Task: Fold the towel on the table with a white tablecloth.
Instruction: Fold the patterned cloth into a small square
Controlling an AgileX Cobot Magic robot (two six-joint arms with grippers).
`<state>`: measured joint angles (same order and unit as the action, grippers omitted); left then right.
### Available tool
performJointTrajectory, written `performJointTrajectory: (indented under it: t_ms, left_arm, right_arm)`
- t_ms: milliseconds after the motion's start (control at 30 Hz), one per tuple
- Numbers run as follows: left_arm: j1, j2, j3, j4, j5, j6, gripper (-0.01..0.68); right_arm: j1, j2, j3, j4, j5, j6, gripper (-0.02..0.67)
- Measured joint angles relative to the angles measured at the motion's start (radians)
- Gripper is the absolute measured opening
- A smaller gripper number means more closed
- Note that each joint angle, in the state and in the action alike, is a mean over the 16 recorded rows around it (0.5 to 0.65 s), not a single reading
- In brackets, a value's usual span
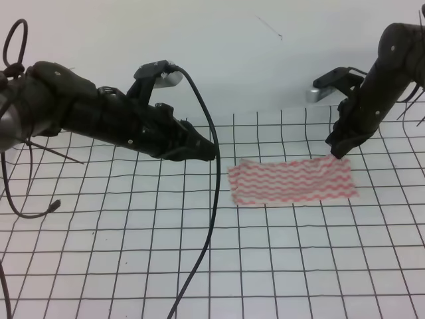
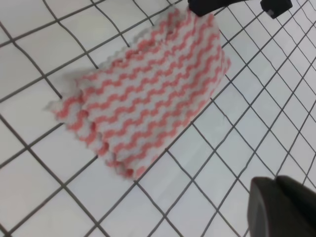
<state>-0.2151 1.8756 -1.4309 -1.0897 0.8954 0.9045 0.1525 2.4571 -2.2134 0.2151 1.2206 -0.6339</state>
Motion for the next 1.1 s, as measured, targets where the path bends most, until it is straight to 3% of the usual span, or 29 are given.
performJointTrajectory:
  t_ms: [433,733,933,1100]
  left_arm:
    - [0.0,0.006,0.0,-0.001,0.008,0.0,0.0]
    - [0.001,0.016,-0.001,-0.003,0.021,0.0,0.0]
    - [0.015,0.009,-0.001,-0.003,0.032,-0.011,0.0]
    - [0.058,-0.013,-0.002,-0.004,0.042,-0.024,0.0]
  right_arm:
    - [0.0,0.02,-0.013,-0.001,0.0,-0.004,0.017]
    - [0.0,-0.002,-0.013,0.002,-0.024,-0.043,0.151]
    - [0.01,-0.052,-0.014,0.071,-0.028,-0.183,0.239]
    - [0.05,-0.075,-0.014,0.116,-0.031,-0.304,0.263]
